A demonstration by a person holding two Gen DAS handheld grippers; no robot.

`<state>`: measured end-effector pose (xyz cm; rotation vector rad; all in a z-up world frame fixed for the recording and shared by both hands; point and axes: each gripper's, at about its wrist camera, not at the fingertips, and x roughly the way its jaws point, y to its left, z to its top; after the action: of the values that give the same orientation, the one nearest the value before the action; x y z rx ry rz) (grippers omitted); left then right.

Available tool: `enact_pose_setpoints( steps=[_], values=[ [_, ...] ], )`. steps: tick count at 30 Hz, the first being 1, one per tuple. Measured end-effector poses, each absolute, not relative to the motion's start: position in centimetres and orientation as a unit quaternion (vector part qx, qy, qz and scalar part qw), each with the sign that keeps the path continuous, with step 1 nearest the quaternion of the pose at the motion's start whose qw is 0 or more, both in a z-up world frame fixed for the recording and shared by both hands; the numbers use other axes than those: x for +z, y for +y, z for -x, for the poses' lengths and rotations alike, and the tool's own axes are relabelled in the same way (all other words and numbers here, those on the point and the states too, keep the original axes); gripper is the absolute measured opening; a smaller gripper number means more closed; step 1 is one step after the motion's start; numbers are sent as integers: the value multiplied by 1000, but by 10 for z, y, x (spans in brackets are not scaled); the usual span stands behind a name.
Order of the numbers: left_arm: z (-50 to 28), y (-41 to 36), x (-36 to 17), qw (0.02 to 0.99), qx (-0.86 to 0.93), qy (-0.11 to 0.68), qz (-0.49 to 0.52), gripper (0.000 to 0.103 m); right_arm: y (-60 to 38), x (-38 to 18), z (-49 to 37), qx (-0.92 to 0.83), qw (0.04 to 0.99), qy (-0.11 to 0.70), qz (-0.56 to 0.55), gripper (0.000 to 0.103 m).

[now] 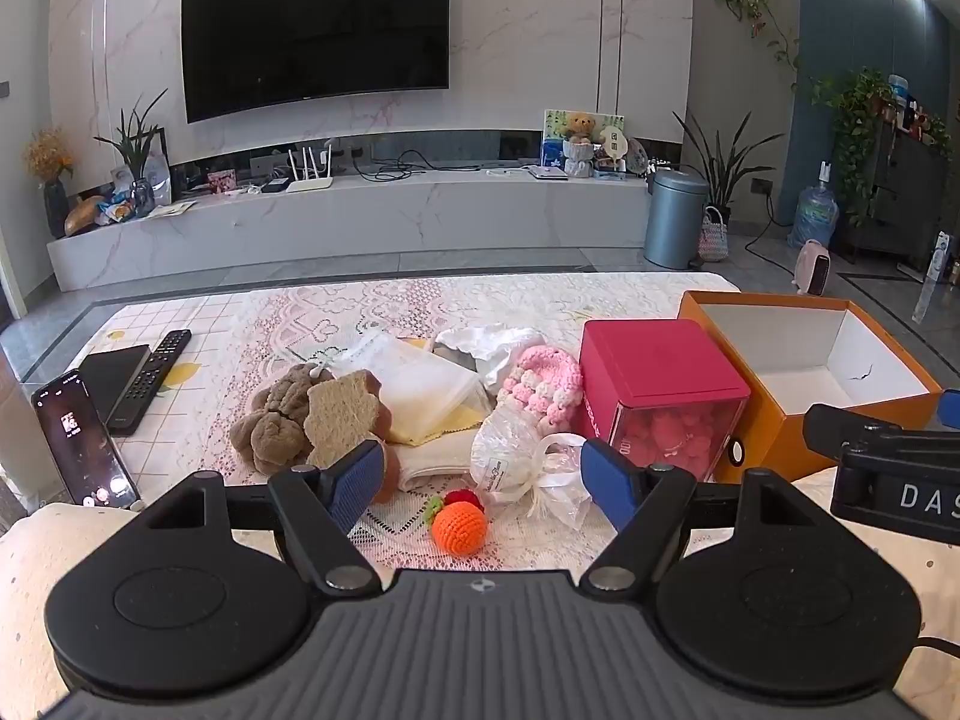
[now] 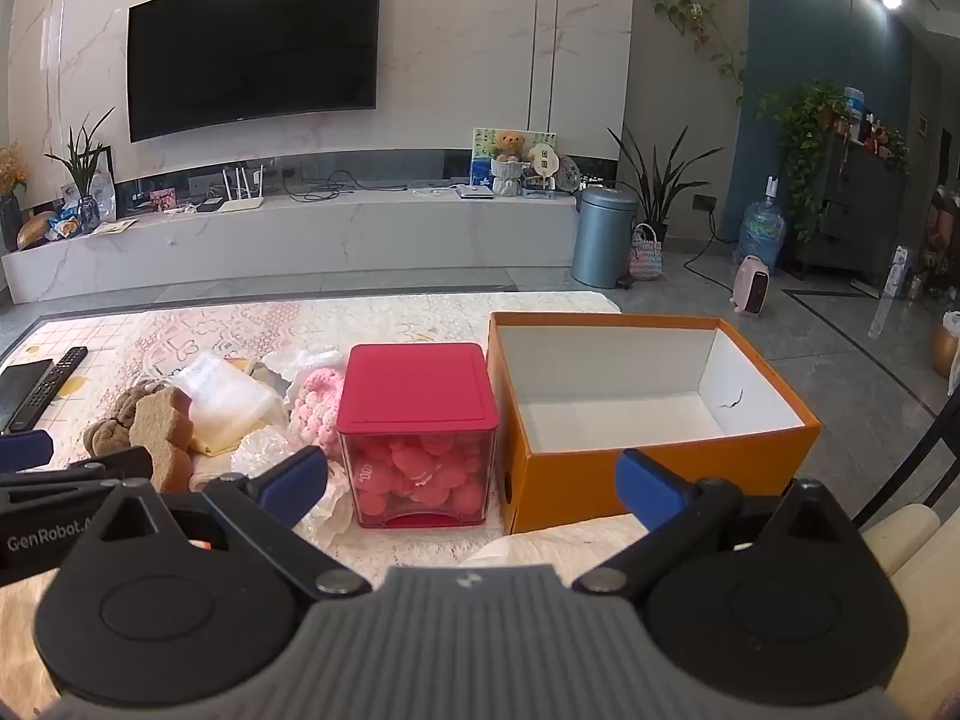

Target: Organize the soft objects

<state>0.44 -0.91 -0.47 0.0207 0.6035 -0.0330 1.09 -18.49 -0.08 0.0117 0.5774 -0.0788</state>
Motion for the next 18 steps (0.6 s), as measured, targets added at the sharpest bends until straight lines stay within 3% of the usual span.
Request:
enact_pose_setpoints(
  steps=[18],
  values=[
    [-3,-10,-7,953,-19,302,-4,88,-184,0,-11,-38,958,284,-5,100]
  ],
)
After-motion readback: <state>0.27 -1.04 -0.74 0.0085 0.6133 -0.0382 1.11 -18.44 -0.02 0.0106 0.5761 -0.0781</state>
